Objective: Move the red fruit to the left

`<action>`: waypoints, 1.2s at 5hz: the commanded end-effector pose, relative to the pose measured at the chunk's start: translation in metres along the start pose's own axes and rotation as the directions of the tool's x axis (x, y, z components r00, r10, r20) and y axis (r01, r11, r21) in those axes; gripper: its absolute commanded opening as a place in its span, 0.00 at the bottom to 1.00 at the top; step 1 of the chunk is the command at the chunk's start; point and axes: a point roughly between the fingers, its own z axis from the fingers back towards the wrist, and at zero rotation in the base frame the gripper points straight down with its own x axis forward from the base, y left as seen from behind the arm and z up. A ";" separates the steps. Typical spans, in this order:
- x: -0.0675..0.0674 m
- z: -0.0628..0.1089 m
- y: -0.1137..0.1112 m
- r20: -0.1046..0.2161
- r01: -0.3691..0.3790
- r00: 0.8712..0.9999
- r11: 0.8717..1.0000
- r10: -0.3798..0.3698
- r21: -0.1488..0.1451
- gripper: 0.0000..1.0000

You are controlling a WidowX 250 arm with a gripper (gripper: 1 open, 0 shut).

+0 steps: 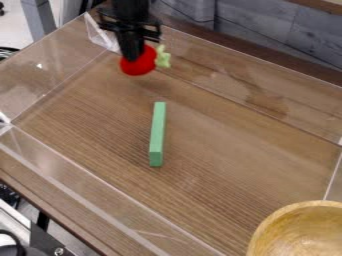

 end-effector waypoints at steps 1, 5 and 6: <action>0.015 0.018 0.025 0.056 -0.049 0.997 0.998 0.047 0.032 0.00; 0.015 -0.001 0.048 0.004 -0.113 0.994 0.993 0.113 0.021 0.00; 0.016 -0.003 0.049 0.000 -0.117 0.993 0.993 0.117 0.023 0.00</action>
